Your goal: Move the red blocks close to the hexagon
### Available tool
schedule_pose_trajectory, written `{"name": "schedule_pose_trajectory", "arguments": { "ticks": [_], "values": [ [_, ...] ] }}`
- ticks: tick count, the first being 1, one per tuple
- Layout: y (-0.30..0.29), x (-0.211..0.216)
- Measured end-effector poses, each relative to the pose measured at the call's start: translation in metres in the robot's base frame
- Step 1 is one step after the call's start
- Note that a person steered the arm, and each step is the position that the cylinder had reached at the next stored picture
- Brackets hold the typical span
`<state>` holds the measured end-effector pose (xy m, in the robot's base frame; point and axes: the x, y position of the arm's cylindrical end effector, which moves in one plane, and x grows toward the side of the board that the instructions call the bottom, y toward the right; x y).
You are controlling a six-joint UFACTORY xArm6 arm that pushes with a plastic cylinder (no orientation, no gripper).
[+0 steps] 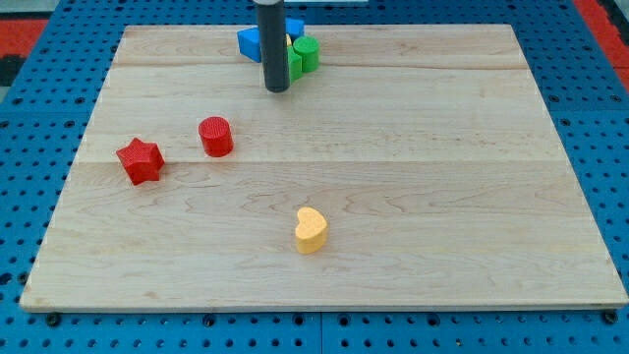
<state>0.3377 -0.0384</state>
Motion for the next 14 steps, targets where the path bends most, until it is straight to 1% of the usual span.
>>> {"name": "schedule_pose_trajectory", "arguments": {
  "ticks": [1,2,3,4,5,6,7,8,9,10,11,12,13,14],
  "values": [
    [0.022,0.084],
    [-0.052,0.114],
    [-0.100,0.061],
    [-0.095,0.025],
    [-0.127,0.036],
    [-0.162,0.030],
    [-0.119,-0.002],
    [-0.060,-0.025],
    [-0.071,0.005],
    [-0.071,0.084],
    [-0.124,0.143],
    [-0.196,0.138],
    [-0.164,0.095],
    [-0.115,0.034]
  ]
}}
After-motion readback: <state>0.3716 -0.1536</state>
